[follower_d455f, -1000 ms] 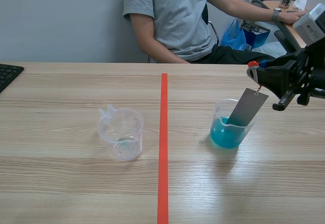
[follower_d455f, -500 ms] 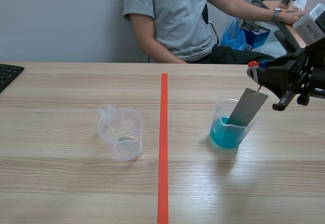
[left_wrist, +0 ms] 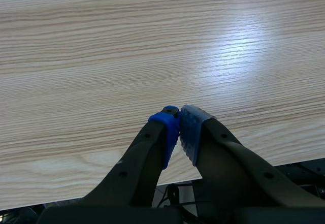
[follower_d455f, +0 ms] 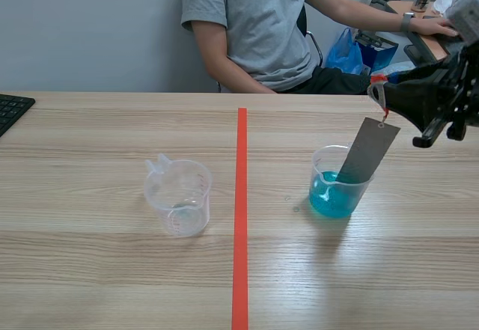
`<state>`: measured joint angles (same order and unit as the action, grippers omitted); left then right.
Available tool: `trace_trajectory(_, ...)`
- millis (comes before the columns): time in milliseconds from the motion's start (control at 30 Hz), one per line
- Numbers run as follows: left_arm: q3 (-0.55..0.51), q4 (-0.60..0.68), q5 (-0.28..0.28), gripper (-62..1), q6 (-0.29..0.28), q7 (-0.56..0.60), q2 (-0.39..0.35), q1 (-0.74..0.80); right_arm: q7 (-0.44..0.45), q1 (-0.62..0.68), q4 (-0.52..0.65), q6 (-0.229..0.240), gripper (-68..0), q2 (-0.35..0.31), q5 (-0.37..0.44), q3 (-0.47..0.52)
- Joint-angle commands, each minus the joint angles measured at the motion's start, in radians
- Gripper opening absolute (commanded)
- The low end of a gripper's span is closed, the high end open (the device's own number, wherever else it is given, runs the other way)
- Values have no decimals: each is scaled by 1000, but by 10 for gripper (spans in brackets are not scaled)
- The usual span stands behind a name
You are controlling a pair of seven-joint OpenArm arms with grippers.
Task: Do the redox reaction experiment.
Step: 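Hold the plate still in the solution, then raise the plate and point at it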
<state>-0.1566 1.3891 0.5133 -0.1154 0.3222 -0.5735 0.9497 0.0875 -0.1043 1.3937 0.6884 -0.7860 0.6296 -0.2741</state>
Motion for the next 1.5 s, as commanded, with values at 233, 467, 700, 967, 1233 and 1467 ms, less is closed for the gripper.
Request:
trace_trajectory(233, -1, 8, -1, -563, -3, 16, -3, -3, -80, -14, 104, -3, -664, -42, 98, 75)
trace_trajectory(467, -1, 6, -1, -563, -3, 16, -3, -3, -139, -15, 167, -3, -664, -42, 138, 133)
trace_trajectory(700, -1, 6, -1, -563, -3, 16, -3, -3, -176, -15, 228, -3, -664, -42, 185, 172)
trace_trajectory(967, -1, 6, -1, -563, -3, 16, -3, -3, -210, -21, 279, -3, -664, -42, 217, 193)
trace_trajectory(1233, -1, 6, -1, -563, -3, 16, -3, -3, -300, -77, 296, -7, -664, -42, 311, 193)
trace_trajectory(1467, -1, 6, -1, -563, -3, 16, -3, -3, -332, -82, 315, -7, -664, -42, 333, 196)
